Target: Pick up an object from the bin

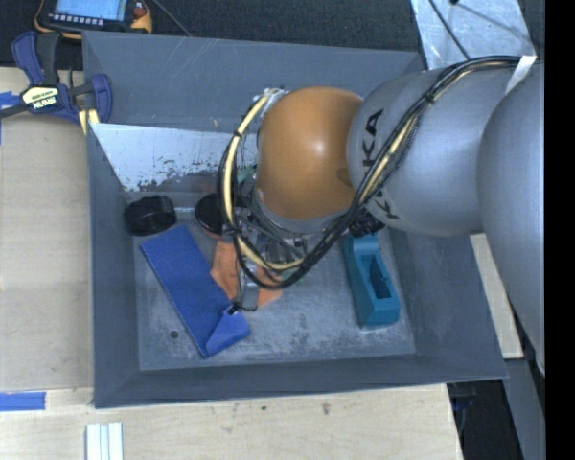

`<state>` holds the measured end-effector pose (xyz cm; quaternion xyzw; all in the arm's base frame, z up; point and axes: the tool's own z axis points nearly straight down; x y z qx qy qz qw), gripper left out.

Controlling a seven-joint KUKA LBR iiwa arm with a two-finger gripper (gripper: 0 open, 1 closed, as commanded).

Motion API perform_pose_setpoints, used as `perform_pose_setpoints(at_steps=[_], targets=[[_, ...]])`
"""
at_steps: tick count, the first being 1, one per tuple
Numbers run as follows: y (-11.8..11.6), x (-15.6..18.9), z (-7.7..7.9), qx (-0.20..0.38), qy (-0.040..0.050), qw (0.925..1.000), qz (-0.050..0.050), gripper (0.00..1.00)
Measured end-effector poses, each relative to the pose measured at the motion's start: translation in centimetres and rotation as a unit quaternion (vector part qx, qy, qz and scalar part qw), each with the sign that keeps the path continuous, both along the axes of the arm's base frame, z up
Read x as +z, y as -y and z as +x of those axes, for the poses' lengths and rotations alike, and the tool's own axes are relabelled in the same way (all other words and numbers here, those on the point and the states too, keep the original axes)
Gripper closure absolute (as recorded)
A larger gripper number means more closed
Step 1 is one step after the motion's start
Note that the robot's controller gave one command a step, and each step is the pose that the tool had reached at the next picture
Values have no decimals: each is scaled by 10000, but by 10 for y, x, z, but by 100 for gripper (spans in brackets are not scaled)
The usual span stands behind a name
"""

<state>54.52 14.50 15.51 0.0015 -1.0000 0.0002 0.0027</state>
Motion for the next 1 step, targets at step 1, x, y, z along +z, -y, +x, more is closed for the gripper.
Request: perform_pose_setpoints(at_steps=[1], targets=[[1, 5, 2, -16, 40, 10000, 7, 0]])
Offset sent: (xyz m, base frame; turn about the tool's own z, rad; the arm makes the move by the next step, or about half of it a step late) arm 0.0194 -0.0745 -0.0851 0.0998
